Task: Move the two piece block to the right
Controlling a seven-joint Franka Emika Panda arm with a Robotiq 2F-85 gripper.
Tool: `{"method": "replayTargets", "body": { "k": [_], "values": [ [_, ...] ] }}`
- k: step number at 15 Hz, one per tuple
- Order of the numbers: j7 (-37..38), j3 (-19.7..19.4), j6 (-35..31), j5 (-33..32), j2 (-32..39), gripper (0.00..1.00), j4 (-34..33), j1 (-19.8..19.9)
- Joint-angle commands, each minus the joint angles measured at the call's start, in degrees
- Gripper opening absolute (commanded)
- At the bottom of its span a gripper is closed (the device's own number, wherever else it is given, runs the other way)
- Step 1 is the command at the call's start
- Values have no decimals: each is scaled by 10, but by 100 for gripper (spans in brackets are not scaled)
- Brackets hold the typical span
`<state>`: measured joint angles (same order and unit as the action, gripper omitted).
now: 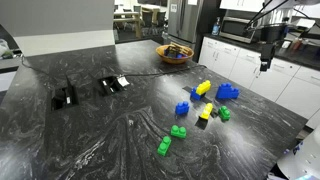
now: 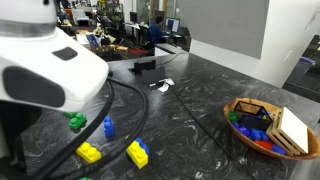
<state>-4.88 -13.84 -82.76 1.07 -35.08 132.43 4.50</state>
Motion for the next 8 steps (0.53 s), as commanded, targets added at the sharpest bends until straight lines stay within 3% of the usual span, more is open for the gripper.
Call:
{"method": "replayTargets", "body": {
  "k": [1,5,8],
  "values": [
    [-7,12,1,5,3,100,-1,16],
    [4,20,-2,0,12,100,-6,15],
    [44,60,-70,-15,29,100,-8,9]
  ]
}}
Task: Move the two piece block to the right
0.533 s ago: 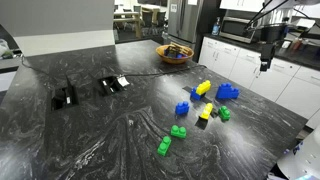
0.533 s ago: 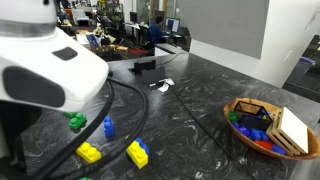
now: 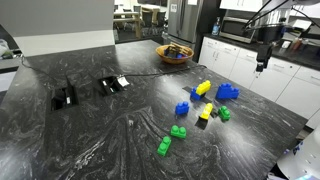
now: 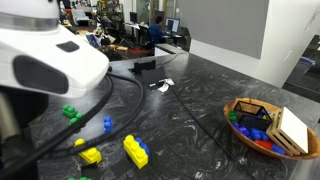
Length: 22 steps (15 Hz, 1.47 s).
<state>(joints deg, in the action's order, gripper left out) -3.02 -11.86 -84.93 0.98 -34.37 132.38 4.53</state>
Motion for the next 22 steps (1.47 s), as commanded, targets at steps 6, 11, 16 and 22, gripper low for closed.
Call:
{"method": "replayTargets", "body": {
  "k": [6,11,16,22],
  "values": [
    [105,122,-152,-47,127,100,-59,-10],
    [155,135,-175,-63,167,100,-81,-17],
    [163,136,-175,-69,174,100,-90,-17],
    [255,161,-149,-51,226,100,-129,-27]
  ]
}}
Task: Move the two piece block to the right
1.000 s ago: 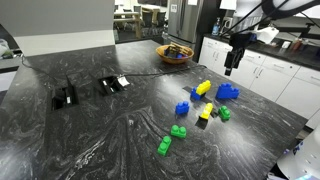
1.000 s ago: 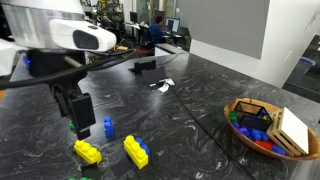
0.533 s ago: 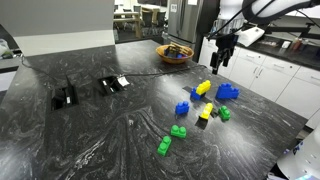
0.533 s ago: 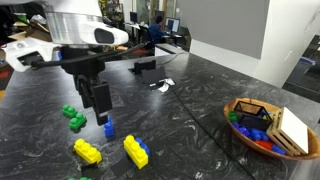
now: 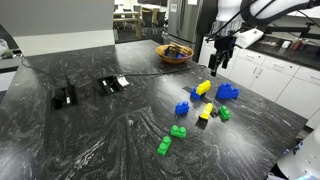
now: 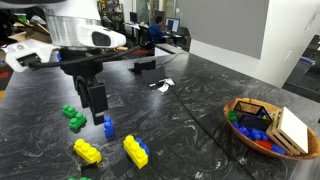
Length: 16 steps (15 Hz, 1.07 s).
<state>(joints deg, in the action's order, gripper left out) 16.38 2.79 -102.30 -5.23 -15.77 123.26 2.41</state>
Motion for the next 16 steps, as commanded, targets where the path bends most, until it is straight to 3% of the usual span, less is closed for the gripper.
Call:
{"method": "replayTargets", "body": {
  "k": [1,6,7,16],
  "values": [
    [91,17,21,29,53,100,-47,-11],
    [262,31,-58,69,120,100,-93,-32],
    [224,26,-41,59,102,100,-74,-36],
    [257,24,-56,60,120,100,-90,-39]
  ]
}}
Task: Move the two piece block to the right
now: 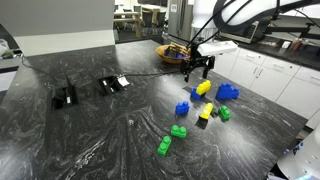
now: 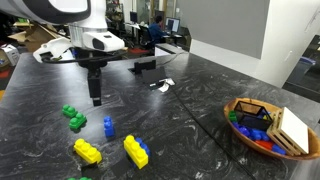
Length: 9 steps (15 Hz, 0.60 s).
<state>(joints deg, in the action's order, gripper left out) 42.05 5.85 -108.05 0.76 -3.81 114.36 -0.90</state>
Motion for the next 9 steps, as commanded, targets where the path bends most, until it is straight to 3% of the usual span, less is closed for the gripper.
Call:
{"method": "replayTargets", "body": {
  "k": [1,2,9],
  "values": [
    [0,-6,1,0,0,100,-1,-6],
    [0,-6,1,0,0,100,-1,-6],
    [247,-19,-11,25,34,100,-2,-5]
  ]
}}
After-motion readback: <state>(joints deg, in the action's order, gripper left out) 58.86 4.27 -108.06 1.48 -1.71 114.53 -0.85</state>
